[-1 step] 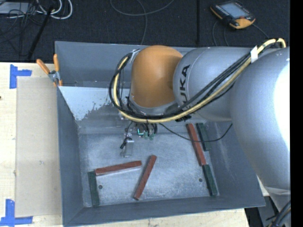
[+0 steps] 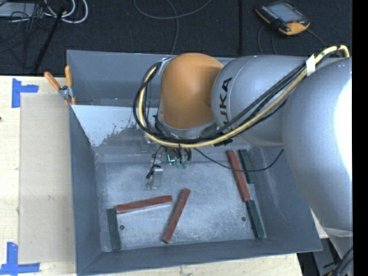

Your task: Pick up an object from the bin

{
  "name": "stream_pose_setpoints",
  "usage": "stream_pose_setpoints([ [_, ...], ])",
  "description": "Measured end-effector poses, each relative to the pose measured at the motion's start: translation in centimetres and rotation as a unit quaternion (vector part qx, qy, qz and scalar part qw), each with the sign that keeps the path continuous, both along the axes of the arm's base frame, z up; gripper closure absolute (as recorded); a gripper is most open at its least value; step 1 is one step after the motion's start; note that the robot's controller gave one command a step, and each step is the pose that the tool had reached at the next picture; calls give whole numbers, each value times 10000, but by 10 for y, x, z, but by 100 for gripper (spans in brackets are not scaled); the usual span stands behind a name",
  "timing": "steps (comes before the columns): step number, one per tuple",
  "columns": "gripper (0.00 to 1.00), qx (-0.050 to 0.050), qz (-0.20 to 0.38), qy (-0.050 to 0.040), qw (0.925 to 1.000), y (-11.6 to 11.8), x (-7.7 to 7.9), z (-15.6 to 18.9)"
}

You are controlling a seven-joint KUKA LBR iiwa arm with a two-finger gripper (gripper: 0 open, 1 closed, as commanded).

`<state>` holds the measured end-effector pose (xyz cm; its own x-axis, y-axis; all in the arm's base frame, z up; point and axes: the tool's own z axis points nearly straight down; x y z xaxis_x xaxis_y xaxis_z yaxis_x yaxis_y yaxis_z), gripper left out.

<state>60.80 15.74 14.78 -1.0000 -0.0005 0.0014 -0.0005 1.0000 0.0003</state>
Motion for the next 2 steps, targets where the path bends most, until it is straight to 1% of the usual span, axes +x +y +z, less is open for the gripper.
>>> stream_pose_setpoints([
  [1,0,4,683,-42,9977,-4,-24,-11],
  [2,0,-7,1730,5,9849,26,-61,-29],
])
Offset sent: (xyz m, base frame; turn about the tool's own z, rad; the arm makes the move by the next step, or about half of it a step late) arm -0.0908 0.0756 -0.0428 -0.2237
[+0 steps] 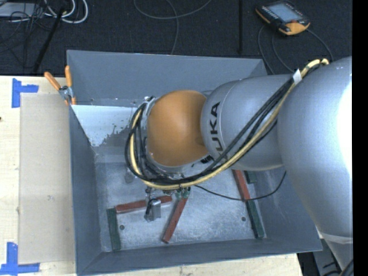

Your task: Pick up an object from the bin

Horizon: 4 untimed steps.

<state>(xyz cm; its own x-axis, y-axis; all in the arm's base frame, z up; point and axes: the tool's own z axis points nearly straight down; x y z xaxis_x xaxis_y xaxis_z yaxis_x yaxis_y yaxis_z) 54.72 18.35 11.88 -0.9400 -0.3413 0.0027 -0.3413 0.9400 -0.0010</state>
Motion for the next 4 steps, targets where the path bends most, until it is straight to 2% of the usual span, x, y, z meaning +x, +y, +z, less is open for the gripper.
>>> stream_pose_setpoints([
  [1,100,5,-1246,1,9922,-24,14,-34],
  [2,0,7,-1253,-1,9921,-24,14,-34],
  [3,0,7,-1255,0,9921,-24,14,-34],
  [4,100,4,-955,4,9954,22,-56,-50],
])
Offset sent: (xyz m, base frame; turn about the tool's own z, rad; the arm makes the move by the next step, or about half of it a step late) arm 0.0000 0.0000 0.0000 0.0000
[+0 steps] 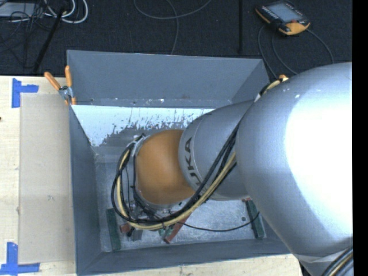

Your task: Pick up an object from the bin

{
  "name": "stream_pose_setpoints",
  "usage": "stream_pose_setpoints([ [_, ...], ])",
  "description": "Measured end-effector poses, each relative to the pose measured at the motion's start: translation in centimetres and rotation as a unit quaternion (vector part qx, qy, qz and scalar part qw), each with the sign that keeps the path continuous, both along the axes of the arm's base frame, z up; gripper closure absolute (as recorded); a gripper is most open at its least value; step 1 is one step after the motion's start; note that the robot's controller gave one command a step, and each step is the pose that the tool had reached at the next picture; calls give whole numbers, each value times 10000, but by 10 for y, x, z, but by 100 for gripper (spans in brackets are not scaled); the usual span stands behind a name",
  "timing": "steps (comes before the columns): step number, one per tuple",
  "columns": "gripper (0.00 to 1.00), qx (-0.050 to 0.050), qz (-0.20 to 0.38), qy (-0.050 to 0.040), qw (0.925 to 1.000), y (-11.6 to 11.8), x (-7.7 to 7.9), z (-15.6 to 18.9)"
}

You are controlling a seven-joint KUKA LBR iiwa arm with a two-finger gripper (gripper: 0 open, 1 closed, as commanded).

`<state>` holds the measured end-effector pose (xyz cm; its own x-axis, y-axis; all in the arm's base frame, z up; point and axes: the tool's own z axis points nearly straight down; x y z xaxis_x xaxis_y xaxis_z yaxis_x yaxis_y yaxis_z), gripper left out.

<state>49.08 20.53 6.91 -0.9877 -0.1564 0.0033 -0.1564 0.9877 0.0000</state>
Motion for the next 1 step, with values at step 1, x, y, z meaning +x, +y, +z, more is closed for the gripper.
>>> stream_pose_setpoints([
  [1,100,0,-6,0,10000,0,0,0],
])
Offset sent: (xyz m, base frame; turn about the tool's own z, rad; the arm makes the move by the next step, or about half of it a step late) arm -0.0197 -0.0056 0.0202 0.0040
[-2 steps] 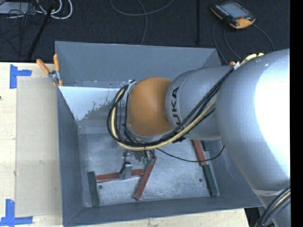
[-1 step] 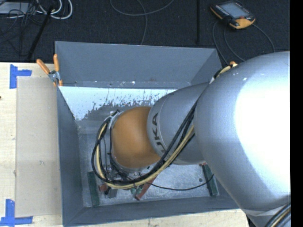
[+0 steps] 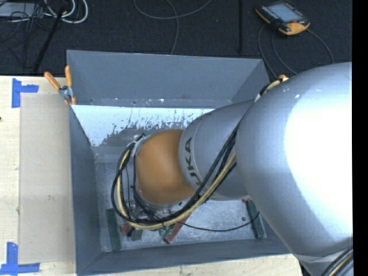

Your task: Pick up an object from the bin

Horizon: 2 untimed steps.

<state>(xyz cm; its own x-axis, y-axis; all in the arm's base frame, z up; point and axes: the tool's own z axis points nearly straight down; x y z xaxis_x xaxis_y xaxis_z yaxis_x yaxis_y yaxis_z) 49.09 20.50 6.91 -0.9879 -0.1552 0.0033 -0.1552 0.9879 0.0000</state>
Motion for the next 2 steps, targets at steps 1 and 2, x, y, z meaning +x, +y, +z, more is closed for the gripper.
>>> stream_pose_setpoints([
  [1,100,-2,-9,6,10000,-5,-16,15],
  [2,100,3,-98,-10,10000,-18,-22,114],
])
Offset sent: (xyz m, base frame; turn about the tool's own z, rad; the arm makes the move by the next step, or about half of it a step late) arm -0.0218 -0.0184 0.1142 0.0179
